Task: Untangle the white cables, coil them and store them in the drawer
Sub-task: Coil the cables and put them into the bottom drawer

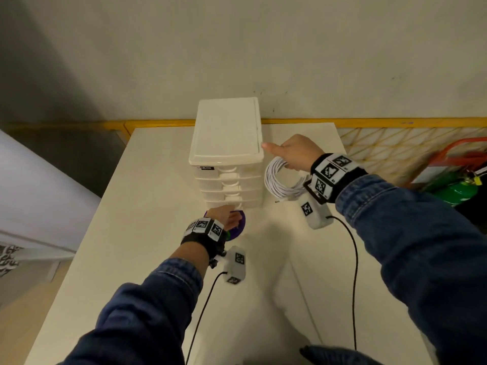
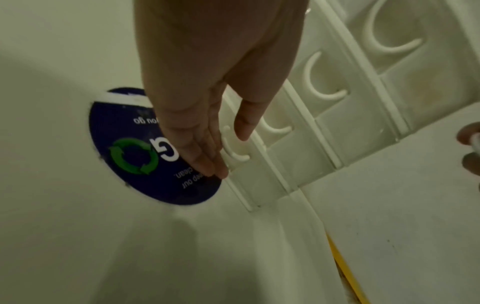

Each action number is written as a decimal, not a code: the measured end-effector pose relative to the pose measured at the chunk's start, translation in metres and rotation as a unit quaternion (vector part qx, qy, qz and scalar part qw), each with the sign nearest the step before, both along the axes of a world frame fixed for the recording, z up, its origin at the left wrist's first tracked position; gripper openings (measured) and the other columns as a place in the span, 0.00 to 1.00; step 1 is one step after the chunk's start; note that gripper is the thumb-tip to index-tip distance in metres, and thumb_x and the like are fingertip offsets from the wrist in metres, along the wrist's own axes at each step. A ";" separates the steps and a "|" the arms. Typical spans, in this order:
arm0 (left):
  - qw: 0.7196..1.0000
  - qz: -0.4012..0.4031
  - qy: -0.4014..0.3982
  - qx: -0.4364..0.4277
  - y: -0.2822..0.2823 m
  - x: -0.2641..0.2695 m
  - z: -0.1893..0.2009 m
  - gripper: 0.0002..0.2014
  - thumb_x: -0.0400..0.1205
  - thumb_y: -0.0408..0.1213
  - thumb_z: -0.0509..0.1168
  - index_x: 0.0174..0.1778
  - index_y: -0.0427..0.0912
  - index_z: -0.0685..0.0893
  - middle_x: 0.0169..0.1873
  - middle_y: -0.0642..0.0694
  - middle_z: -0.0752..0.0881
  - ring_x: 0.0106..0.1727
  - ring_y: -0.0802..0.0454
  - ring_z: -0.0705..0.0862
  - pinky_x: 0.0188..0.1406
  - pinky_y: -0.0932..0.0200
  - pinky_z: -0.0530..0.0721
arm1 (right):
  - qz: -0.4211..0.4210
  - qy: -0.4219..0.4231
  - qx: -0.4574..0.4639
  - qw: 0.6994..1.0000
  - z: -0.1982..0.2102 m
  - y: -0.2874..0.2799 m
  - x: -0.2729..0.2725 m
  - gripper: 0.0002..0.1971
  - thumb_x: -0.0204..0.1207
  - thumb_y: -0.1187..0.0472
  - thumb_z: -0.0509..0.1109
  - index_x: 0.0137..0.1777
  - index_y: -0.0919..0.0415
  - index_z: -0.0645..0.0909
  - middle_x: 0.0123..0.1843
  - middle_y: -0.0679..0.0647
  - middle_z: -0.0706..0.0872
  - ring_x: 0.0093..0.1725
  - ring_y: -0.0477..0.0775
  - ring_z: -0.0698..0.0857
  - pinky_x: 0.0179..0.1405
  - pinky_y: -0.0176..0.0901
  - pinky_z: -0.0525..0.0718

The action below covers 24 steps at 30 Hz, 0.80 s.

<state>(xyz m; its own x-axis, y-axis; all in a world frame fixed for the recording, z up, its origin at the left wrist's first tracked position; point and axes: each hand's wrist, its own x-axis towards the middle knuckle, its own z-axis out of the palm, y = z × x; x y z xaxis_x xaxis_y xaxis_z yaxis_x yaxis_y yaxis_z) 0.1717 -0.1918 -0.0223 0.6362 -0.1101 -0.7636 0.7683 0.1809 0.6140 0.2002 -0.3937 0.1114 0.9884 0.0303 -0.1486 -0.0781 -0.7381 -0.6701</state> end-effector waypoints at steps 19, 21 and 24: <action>0.997 -0.009 -0.006 0.076 0.006 -0.058 -0.016 0.12 0.82 0.28 0.55 0.35 0.34 0.78 0.12 0.47 0.82 0.14 0.55 0.81 0.22 0.61 0.83 | -0.086 0.039 0.069 0.993 -0.008 0.026 0.001 0.25 0.68 0.40 0.65 0.37 0.65 0.85 0.26 0.55 0.84 0.28 0.55 0.83 0.35 0.45 0.80; 0.997 -0.014 -0.006 0.081 0.010 -0.071 -0.018 0.10 0.82 0.28 0.56 0.35 0.34 0.77 0.13 0.47 0.82 0.14 0.54 0.82 0.20 0.61 0.83 | -0.102 0.043 0.074 0.991 -0.007 0.027 0.000 0.25 0.68 0.40 0.66 0.41 0.65 0.86 0.28 0.54 0.85 0.29 0.54 0.85 0.35 0.44 0.80; 0.996 -0.028 -0.003 0.081 0.016 -0.087 -0.020 0.08 0.82 0.29 0.59 0.38 0.33 0.79 0.15 0.46 0.84 0.17 0.52 0.84 0.19 0.61 0.85 | -0.118 0.050 0.080 0.989 -0.005 0.028 -0.003 0.24 0.68 0.40 0.66 0.42 0.63 0.85 0.28 0.53 0.84 0.27 0.51 0.84 0.31 0.41 0.79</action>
